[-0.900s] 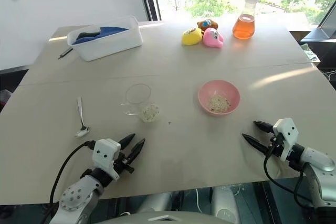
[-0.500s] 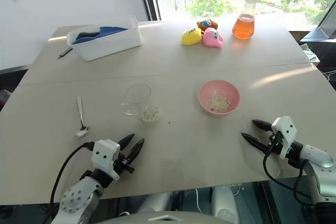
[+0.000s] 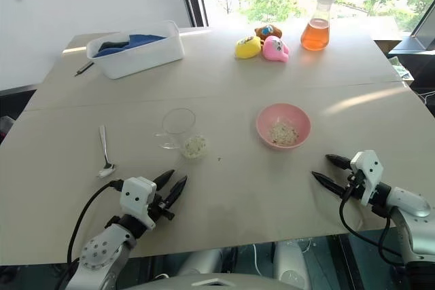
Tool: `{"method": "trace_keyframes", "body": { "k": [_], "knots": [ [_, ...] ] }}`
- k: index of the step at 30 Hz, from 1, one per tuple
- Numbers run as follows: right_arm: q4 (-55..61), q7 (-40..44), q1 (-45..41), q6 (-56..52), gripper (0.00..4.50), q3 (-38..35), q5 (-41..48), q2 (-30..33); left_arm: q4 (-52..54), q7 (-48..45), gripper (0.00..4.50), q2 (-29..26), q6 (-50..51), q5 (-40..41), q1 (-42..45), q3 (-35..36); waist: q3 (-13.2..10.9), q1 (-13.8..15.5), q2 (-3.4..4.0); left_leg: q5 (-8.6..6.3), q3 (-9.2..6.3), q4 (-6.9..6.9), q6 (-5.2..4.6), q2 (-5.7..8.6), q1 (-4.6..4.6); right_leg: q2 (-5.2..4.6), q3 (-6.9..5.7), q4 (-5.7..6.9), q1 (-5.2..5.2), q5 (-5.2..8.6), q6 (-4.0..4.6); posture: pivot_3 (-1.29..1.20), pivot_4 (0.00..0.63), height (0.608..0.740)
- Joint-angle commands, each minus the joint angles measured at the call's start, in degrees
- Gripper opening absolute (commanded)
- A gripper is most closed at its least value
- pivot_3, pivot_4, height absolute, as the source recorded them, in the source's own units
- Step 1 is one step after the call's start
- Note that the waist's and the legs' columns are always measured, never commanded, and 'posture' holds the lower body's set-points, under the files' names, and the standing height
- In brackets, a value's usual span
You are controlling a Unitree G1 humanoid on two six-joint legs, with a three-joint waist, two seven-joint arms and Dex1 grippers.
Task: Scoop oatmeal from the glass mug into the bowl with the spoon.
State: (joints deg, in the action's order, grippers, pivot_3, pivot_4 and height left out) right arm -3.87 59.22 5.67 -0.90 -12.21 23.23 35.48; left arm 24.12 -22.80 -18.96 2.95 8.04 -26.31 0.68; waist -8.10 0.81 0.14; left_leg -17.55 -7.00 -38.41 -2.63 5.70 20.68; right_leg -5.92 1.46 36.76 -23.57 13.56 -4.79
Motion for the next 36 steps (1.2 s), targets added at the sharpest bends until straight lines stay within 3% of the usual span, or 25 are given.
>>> {"method": "trace_keyframes", "body": {
  "k": [1, 6, 11, 15, 21, 28, 36],
  "knots": [
    [1.38, 0.08, 0.34, -0.64, 3.46, -0.02, 1.02, -0.29, 1.09, 2.02, 1.94, 0.67, -1.22, -0.4, -1.16, 2.48, 0.0, -0.02, 0.0, 0.0, 0.0, 0.0, 0.0, 0.0, 0.0, 0.0, 0.0, 0.0, 0.0, 0.0, 0.0, 0.0, 0.15, 0.74],
    [10.39, 1.23, 2.54, -4.59, 3.46, -0.46, 4.85, 1.08, 6.62, 8.44, 1.94, 4.17, -2.16, -2.93, -3.74, 6.06, -0.11, 0.09, -0.12, 0.0, -0.02, 0.0, 0.0, -0.01, 0.06, -0.02, -0.01, -0.01, -0.04, 0.0, 0.0, 0.0, 0.15, 0.74],
    [22.77, 2.96, 5.89, -8.72, 3.46, 1.83, 8.02, 2.97, 9.56, 12.89, 1.94, 7.63, 1.98, 0.77, -6.2, 13.15, -0.22, 0.16, -0.27, -0.03, -0.03, 0.01, -0.03, -0.01, 0.11, -0.09, -0.02, -0.07, -0.04, 0.01, -0.01, 0.0, 0.15, 0.74],
    [31.91, 2.72, 4.88, -13.01, 3.46, 4.53, 11.91, 4.1, 9.03, 14.81, 1.94, 4.54, 10.46, 7.84, 0.19, 23.5, -0.3, 0.24, -0.4, -0.06, -0.23, 0.0, -0.09, -0.06, 0.12, -0.01, -0.26, -0.03, -0.03, 0.02, -0.02, 0.0, 0.15, 0.74],
    [36.33, 1.94, -1.25, -17.1, 3.46, 7.33, 14.56, 4.56, 5.12, 15.4, 1.94, -3.4, 24.75, 10.51, 8.27, 29.48, -0.38, 0.11, -0.57, 0.03, -0.29, -0.07, 0.07, 0.03, 0.11, 0.02, -0.32, -0.03, -0.01, 0.0, -0.01, 0.0, 0.15, 0.74],
    [34.63, 1.32, -4.28, -17.09, 3.46, 8.84, 13.83, 3.39, 2.1, 17.27, 1.94, -7.86, 39.67, 12.92, 16.79, 31.91, -0.47, 0.12, -0.72, 0.04, -0.4, -0.04, 0.09, 0.03, 0.15, 0.03, -0.4, -0.03, -0.06, 0.0, 0.01, 0.0, 0.15, 0.74],
    [34.84, 0.28, -4.51, -16.91, 3.46, 8.44, 13.96, 2.85, -3.32, 12.84, 1.94, -11.47, 43.51, 13.21, 21.94, 28.67, -0.5, 0.06, -0.75, 0.06, -0.4, -0.03, 0.12, 0.04, 0.13, 0.02, -0.38, 0.0, -0.06, -0.01, 0.01, 0.0, 0.15, 0.74]
  ]
}}
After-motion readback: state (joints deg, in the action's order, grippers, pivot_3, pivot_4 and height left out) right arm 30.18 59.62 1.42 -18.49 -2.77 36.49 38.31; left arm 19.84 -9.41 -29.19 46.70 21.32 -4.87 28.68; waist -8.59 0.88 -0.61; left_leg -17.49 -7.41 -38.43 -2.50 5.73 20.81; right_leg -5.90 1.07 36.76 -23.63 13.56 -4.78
